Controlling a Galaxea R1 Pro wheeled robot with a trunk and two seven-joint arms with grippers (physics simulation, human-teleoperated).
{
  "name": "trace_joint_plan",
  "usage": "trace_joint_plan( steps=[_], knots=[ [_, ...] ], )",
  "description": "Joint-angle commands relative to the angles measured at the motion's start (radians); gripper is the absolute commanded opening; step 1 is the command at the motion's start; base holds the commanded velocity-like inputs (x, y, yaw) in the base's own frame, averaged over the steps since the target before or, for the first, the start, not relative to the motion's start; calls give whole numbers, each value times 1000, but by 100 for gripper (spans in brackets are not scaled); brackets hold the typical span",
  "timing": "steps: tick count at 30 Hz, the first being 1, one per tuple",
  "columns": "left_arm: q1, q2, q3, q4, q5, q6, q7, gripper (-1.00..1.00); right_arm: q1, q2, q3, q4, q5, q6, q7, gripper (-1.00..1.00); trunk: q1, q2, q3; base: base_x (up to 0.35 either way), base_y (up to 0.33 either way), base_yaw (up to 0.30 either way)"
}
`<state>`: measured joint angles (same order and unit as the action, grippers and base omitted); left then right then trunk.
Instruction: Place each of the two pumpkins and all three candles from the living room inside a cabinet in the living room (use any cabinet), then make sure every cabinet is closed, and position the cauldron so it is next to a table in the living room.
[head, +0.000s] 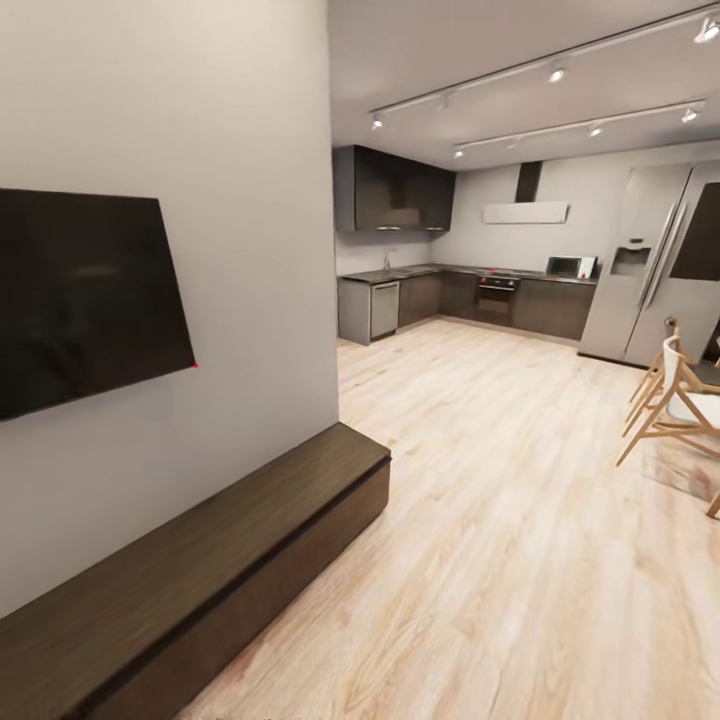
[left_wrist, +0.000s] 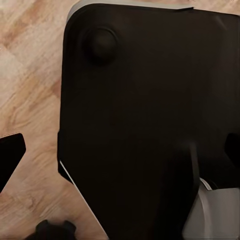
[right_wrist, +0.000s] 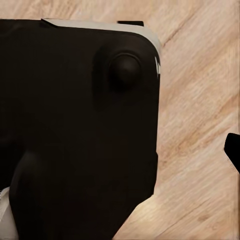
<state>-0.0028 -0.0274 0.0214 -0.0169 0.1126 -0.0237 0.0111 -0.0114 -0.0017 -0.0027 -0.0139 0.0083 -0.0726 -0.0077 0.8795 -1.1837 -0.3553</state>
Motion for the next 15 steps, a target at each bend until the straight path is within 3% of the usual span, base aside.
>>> trace_joint_plan(
  steps=[1,15],
  knots=[
    [0,0,1,0,9,-2,1,100,-1,0,0,1,1,-3,-1,100,-4,7,2,0,0,231],
    [0,9,5,-3,11,-2,1,100,-58,-1,5,0,22,5,-3,100,-58,105,44,0,0,274]
  ],
)
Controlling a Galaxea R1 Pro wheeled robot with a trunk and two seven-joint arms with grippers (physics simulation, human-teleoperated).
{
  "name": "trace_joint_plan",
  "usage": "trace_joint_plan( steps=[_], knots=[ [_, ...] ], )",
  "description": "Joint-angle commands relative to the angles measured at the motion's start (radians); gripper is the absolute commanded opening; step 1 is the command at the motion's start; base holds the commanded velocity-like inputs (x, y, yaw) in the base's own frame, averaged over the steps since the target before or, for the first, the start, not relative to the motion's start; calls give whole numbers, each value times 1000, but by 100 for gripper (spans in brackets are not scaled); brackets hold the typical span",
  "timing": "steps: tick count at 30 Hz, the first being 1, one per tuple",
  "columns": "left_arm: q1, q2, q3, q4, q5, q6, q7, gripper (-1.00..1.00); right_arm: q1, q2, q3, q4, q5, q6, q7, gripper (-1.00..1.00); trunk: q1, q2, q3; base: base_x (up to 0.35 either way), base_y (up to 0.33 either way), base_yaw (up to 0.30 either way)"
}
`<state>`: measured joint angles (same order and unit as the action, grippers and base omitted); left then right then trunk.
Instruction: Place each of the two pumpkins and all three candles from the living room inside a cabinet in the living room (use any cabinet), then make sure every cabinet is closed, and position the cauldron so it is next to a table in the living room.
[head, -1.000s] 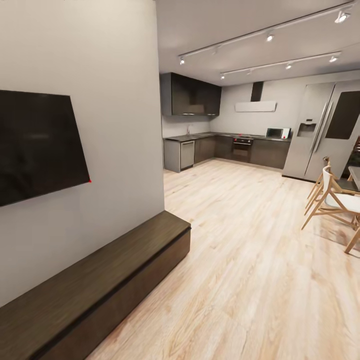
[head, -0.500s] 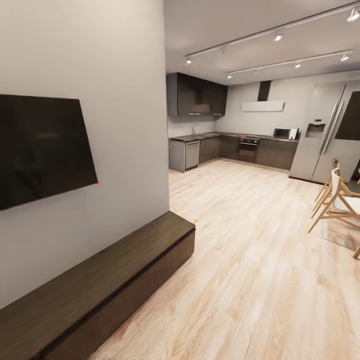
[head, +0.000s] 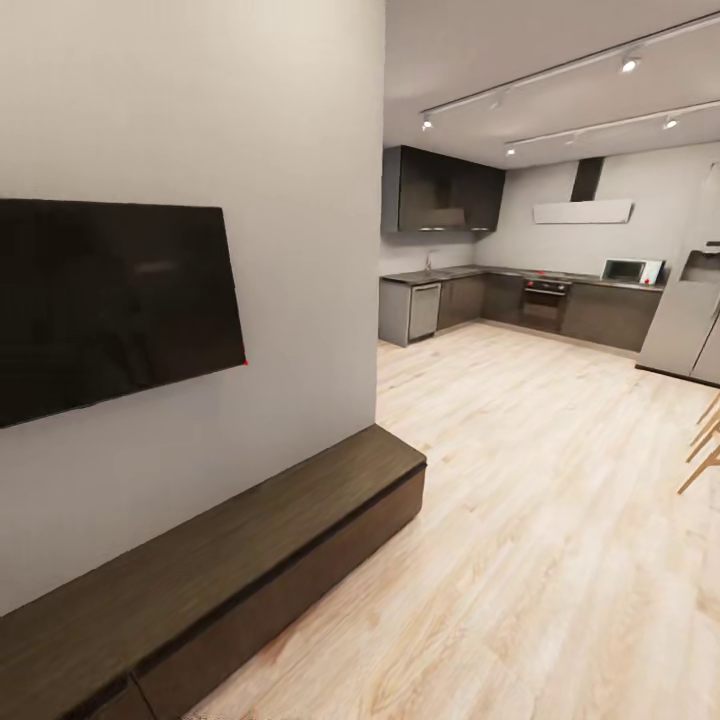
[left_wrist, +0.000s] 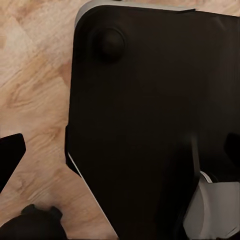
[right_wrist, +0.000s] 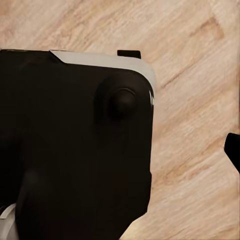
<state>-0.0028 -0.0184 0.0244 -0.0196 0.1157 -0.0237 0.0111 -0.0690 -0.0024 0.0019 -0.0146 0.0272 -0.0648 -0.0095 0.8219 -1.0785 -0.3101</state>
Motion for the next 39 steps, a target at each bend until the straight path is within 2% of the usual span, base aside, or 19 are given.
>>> trace_joint_plan(
  steps=[1,5,9,13,19,20,22,24,25,27,31,39],
  knots=[
    [0,0,2,0,8,-2,1,100,-3,0,1,1,10,-3,-1,100,-4,7,2,0,0,285],
    [0,6,2,-24,10,-1,1,100,-25,0,2,1,54,-3,-1,100,-19,35,15,0,0,285],
    [-1,18,15,-55,38,2,0,100,-41,1,3,1,75,-3,-1,100,-35,63,28,0,0,285],
    [-6,31,38,-73,122,5,1,100,-55,0,3,1,84,-3,-1,100,-50,91,42,0,0,285],
    [-15,51,48,-79,159,26,0,100,-113,2,5,1,88,-1,0,100,-73,133,64,0,0,282],
    [-37,52,50,-80,166,48,0,100,-140,2,6,1,88,-1,0,100,-77,140,68,0,0,282],
    [-79,52,52,-80,211,64,0,100,-167,2,6,1,93,1,0,100,-84,154,76,0,0,282],
    [-112,52,52,-78,257,78,-1,100,-185,2,6,1,120,8,2,100,-92,168,83,0,0,282],
    [-134,51,52,-78,281,101,-3,100,-197,3,6,1,151,11,3,100,-96,175,87,0,0,282],
    [-151,50,52,-77,299,128,-6,100,-209,5,6,1,183,13,3,100,-104,189,94,0,0,282],
    [-158,47,51,-76,305,136,-7,100,-213,5,5,-13,197,15,0,100,-119,217,109,0,0,279],
    [-161,23,45,-73,302,139,-6,100,-215,7,5,-23,200,17,-1,100,-150,273,140,0,0,264]
  ],
)
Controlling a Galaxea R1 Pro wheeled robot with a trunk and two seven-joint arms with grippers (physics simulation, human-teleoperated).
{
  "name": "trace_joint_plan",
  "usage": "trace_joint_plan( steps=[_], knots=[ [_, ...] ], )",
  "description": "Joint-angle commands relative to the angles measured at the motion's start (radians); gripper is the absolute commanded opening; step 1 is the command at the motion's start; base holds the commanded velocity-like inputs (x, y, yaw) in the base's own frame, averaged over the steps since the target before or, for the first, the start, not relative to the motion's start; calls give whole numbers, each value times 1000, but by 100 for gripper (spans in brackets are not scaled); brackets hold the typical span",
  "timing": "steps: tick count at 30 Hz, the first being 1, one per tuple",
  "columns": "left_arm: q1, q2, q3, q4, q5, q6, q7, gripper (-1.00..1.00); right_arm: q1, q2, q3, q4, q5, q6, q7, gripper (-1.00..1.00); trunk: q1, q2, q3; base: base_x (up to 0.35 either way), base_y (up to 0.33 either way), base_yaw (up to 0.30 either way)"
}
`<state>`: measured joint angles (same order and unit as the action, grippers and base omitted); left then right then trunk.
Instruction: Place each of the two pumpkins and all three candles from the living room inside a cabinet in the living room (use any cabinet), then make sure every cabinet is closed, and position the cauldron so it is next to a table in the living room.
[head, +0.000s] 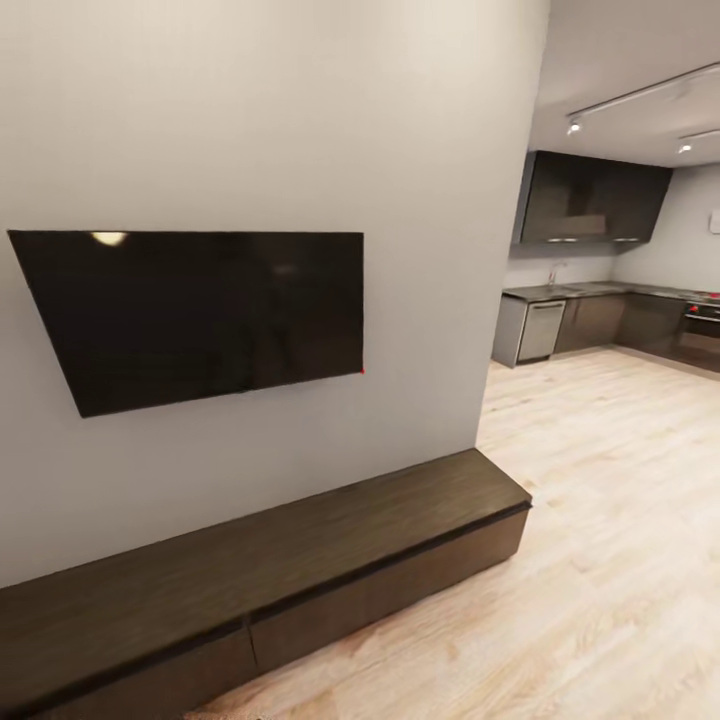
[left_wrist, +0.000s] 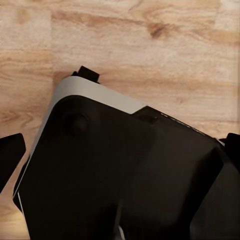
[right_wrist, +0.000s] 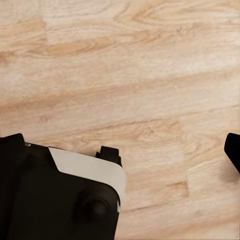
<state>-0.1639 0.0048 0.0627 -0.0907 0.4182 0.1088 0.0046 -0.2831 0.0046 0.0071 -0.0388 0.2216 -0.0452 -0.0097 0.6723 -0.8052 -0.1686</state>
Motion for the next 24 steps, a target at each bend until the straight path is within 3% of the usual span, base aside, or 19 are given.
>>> trace_joint_plan(
  steps=[1,18,24],
  knots=[
    [0,-1,6,-2,-1,6,0,100,-1,0,0,1,6,-3,-1,100,-4,6,3,0,0,261],
    [0,-1,4,5,-2,3,1,100,-1,1,1,2,7,-2,-1,100,-69,125,70,0,0,261],
    [0,0,2,7,-2,-12,3,100,-1,2,1,2,7,-2,-1,100,-69,125,73,0,-53,264]
  ],
)
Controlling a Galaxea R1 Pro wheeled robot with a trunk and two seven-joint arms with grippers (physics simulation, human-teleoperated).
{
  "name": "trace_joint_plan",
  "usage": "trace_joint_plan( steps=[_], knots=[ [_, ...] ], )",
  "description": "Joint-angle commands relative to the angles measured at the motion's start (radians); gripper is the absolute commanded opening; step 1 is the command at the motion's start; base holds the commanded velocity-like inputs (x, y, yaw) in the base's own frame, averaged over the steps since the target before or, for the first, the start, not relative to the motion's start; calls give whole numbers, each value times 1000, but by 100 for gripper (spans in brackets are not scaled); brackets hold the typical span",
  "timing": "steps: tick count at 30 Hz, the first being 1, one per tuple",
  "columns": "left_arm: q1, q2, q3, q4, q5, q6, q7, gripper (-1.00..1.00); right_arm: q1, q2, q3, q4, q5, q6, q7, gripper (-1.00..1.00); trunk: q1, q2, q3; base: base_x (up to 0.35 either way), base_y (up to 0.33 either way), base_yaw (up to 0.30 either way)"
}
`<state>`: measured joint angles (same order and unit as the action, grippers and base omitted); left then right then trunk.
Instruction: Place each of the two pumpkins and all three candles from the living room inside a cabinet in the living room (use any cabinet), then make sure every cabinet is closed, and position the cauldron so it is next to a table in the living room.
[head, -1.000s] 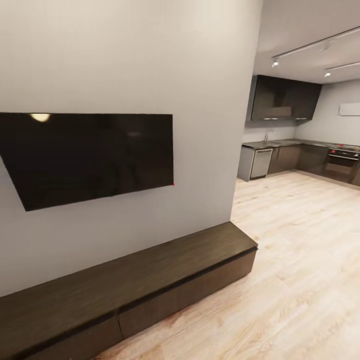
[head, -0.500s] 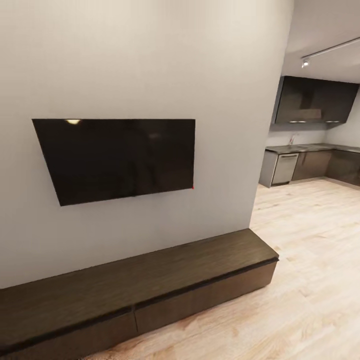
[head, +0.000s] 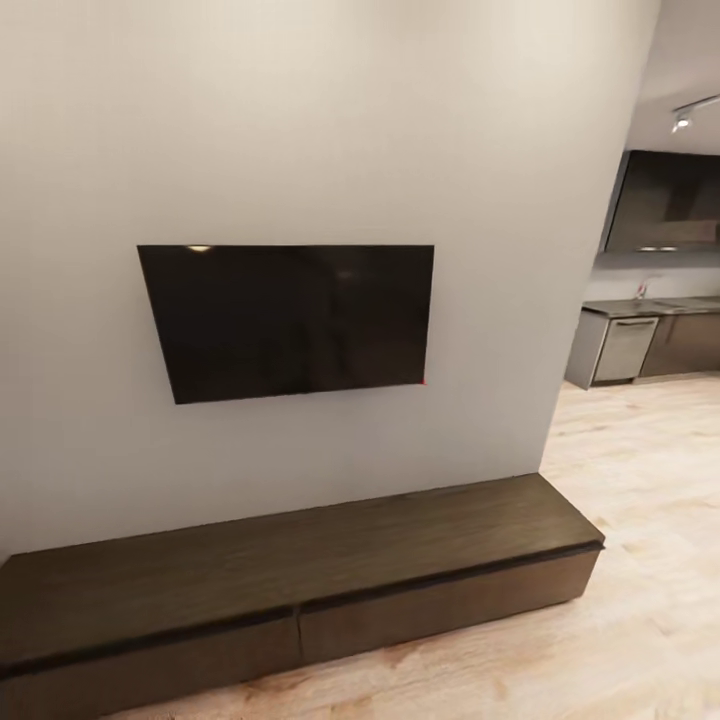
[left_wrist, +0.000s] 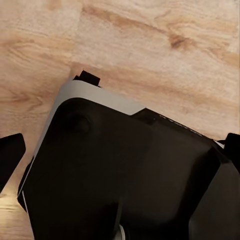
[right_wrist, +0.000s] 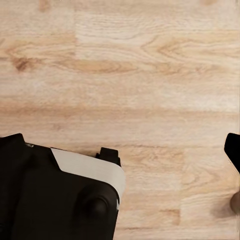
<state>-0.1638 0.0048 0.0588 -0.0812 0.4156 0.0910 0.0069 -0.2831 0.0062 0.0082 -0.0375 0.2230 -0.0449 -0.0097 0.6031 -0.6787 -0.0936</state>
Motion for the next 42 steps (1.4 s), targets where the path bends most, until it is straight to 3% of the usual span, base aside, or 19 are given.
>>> trace_joint_plan(
  steps=[1,10,19,42],
  knots=[
    [0,0,6,-2,0,3,1,100,-1,0,0,1,6,-3,-1,100,0,-1,-1,0,-208,266],
    [0,1,6,-1,0,-10,1,100,-1,0,1,1,6,-3,0,100,0,-1,2,0,-292,258],
    [0,1,6,0,1,-11,1,100,-1,0,0,0,6,-4,1,100,0,-1,3,73,-298,31],
    [0,3,7,0,2,-14,1,100,-1,0,-1,-1,4,-6,0,100,0,-1,3,190,-58,0]
  ],
)
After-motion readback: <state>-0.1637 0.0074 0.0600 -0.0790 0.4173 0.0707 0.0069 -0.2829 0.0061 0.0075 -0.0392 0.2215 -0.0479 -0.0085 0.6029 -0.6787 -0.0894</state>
